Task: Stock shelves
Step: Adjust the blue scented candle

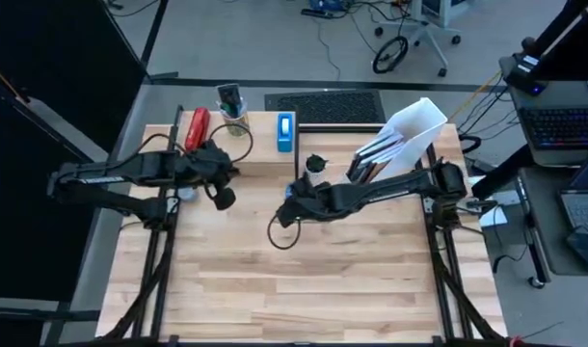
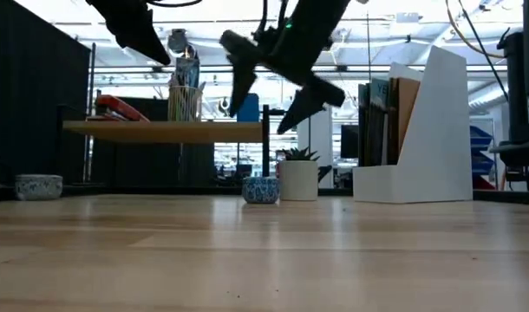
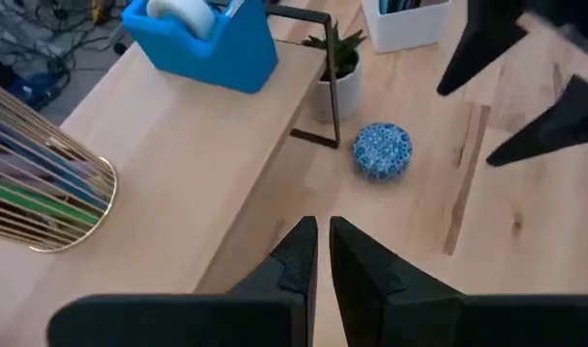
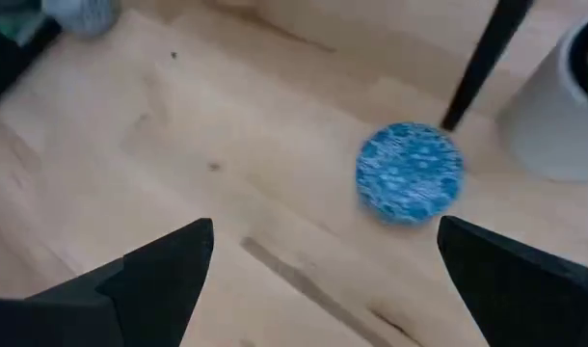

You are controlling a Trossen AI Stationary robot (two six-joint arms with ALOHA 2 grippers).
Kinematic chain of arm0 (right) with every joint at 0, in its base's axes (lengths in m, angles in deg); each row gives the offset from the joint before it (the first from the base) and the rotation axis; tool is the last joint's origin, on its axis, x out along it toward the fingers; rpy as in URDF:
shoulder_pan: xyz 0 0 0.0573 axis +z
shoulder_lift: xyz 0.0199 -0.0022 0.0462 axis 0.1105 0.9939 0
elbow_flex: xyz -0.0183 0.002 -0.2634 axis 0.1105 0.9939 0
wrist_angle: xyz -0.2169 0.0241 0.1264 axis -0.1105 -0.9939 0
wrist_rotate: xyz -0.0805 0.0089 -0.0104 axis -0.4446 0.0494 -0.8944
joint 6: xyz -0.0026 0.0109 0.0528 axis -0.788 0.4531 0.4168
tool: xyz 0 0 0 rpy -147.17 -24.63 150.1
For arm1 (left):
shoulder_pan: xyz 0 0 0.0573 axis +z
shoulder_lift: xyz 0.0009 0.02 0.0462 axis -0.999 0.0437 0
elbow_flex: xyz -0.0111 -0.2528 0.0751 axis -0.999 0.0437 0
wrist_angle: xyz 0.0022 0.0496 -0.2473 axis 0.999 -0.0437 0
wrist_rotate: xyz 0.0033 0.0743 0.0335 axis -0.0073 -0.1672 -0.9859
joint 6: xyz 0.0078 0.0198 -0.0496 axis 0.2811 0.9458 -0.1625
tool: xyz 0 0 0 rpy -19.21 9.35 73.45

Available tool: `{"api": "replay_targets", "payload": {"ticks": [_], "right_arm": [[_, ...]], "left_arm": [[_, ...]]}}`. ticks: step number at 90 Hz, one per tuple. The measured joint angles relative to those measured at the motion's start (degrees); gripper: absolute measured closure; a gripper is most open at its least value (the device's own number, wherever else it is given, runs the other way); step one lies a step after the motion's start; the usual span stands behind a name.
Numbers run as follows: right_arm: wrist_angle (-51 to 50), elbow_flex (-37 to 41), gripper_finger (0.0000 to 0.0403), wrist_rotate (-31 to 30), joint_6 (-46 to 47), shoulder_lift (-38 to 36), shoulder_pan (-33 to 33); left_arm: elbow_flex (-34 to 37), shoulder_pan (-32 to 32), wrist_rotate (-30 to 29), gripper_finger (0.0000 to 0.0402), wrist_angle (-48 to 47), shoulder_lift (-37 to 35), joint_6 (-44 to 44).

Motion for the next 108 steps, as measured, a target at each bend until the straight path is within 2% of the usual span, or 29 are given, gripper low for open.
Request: {"api": "replay_targets", "payload": {"ticks": [16,41,81,108], "right_arm": [[3.7,0.0,0.0018,2.3,6.6,3.0,-1.8],[15.2,0.0,0.0018,6.1,7.0,6.6,-3.6],[19.0,0.0,0.0019,5.9,6.2,8.4,-4.7],[17.9,0.0,0.0019,5.6,4.9,8.5,-4.7]], "left_arm": [[0.0,0.0,0.0,0.0384,-0.7,0.0,2.7],[0.0,0.0,0.0,0.0384,-1.7,0.0,4.6],[0.0,0.0,0.0,0.0384,-2.4,0.0,4.7],[0.0,0.0,0.0,0.0384,-2.5,0.0,4.6]]}}
